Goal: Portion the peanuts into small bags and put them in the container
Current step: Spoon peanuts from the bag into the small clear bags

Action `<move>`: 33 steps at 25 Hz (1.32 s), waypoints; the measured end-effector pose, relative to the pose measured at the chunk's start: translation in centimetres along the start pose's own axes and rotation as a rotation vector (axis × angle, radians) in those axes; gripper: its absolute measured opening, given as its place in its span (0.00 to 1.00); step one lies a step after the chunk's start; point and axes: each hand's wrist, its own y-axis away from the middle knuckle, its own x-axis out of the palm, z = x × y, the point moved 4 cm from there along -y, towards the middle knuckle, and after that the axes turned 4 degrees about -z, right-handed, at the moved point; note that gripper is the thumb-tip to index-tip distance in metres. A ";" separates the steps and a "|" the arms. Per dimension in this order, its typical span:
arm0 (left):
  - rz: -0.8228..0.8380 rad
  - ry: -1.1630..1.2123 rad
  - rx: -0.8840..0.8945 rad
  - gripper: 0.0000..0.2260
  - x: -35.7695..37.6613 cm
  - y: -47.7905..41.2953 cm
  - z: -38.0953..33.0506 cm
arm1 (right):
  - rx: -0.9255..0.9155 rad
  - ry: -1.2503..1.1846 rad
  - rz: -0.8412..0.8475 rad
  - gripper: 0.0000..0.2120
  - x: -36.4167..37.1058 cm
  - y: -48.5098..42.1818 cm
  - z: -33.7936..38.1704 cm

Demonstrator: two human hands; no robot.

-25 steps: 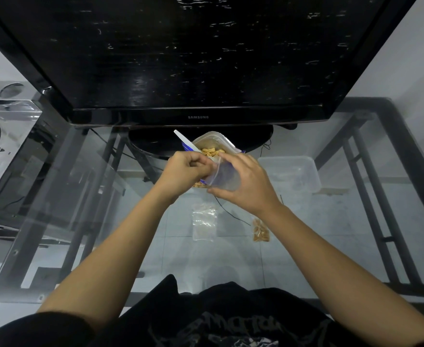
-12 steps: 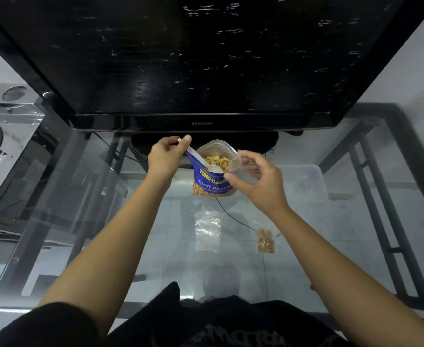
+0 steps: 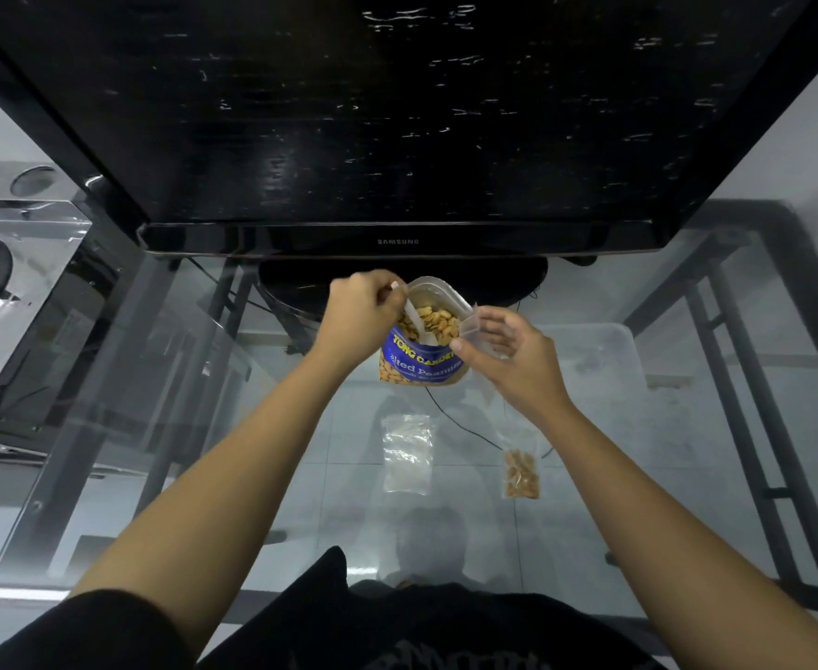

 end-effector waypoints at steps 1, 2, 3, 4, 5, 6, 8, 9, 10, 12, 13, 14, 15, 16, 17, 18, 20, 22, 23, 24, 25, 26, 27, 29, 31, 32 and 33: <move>-0.010 0.058 -0.101 0.10 0.5 0.2 0.6 | 0.002 0.000 0.006 0.21 0.0 0.0 0.0; -0.037 0.153 -0.240 0.10 0.8 0.2 1.4 | 0.006 -0.001 0.011 0.20 0.0 0.0 0.0; -0.071 0.261 -0.381 0.10 1.0 0.2 2.1 | 0.009 -0.004 0.016 0.20 -0.1 0.0 0.1; -0.099 0.350 -0.488 0.10 1.1 0.3 2.7 | 0.012 -0.005 0.023 0.20 0.0 -0.1 0.2; -0.110 0.399 -0.542 0.10 1.2 0.4 3.2 | 0.013 -0.005 0.027 0.19 0.0 -0.1 0.2; -0.107 0.410 -0.551 0.10 1.2 0.4 3.3 | 0.014 -0.006 0.029 0.19 -0.1 0.0 0.2; -0.068 0.360 -0.456 0.09 1.0 0.5 3.0 | 0.016 -0.008 0.036 0.19 -0.2 0.0 0.2; -0.024 0.317 -0.362 0.08 0.8 0.5 2.7 | 0.018 -0.009 0.039 0.19 -0.2 0.0 0.1; 0.028 0.288 -0.268 0.08 0.8 0.6 2.4 | 0.021 -0.008 0.040 0.20 -0.3 0.0 0.1; 0.078 0.303 -0.193 0.08 0.9 0.6 2.5 | 0.022 0.001 0.044 0.21 -0.4 0.0 0.1; 0.069 0.342 -0.228 0.08 1.1 0.6 3.0 | 0.023 0.007 0.049 0.21 -0.4 -0.1 0.1; 0.050 0.393 -0.286 0.08 1.2 0.6 3.6 | 0.025 0.009 0.055 0.21 -0.4 0.0 0.2; 0.033 0.447 -0.342 0.08 1.3 0.7 4.0 | 0.027 0.013 0.060 0.22 -0.4 -0.1 0.2; 0.019 0.498 -0.386 0.08 1.4 0.7 4.4 | 0.028 0.017 0.065 0.22 -0.4 -0.1 0.2; 0.012 0.542 -0.416 0.09 1.5 0.6 4.7 | 0.031 0.022 0.069 0.23 -0.5 -0.1 0.1; 0.010 0.570 -0.434 0.09 1.6 0.5 5.0 | 0.035 0.023 0.070 0.24 -0.5 -0.1 0.0; 0.003 0.623 -0.474 0.09 1.8 0.4 5.2 | 0.036 0.020 0.071 0.24 -0.5 -0.1 -0.1; -0.032 0.684 -0.550 0.09 2.0 0.3 5.4 | 0.035 0.017 0.073 0.24 -0.5 -0.1 0.0; -0.058 0.703 -0.594 0.09 2.0 0.2 5.6 | 0.036 0.018 0.073 0.23 -0.5 -0.2 0.0; -0.087 0.712 -0.640 0.09 2.0 0.2 5.7 | 0.036 0.019 0.073 0.24 -0.4 -0.2 0.0; -0.117 0.726 -0.685 0.08 1.9 0.1 5.9 | 0.036 0.024 0.074 0.24 -0.4 -0.3 0.0; -0.144 0.751 -0.724 0.08 1.8 0.1 6.1 | 0.037 0.026 0.076 0.25 -0.5 -0.4 0.1; -0.165 0.784 -0.750 0.07 1.6 0.1 6.2 | 0.038 0.030 0.075 0.25 -0.5 -0.4 0.2; -0.193 0.824 -0.761 0.08 1.1 -0.1 6.5 | 0.015 0.061 0.042 0.24 -0.8 -0.6 0.6; -0.221 0.832 -0.752 0.10 0.2 -0.4 6.5 | -0.075 0.190 -0.033 0.24 -1.2 -1.0 1.3; -0.236 0.828 -0.741 0.10 -0.3 -0.7 6.5 | -0.132 0.280 -0.056 0.25 -1.3 -1.3 1.7; -0.246 0.819 -0.724 0.10 -0.9 -1.0 6.3 | -0.181 0.362 -0.061 0.25 -1.1 -1.6 2.1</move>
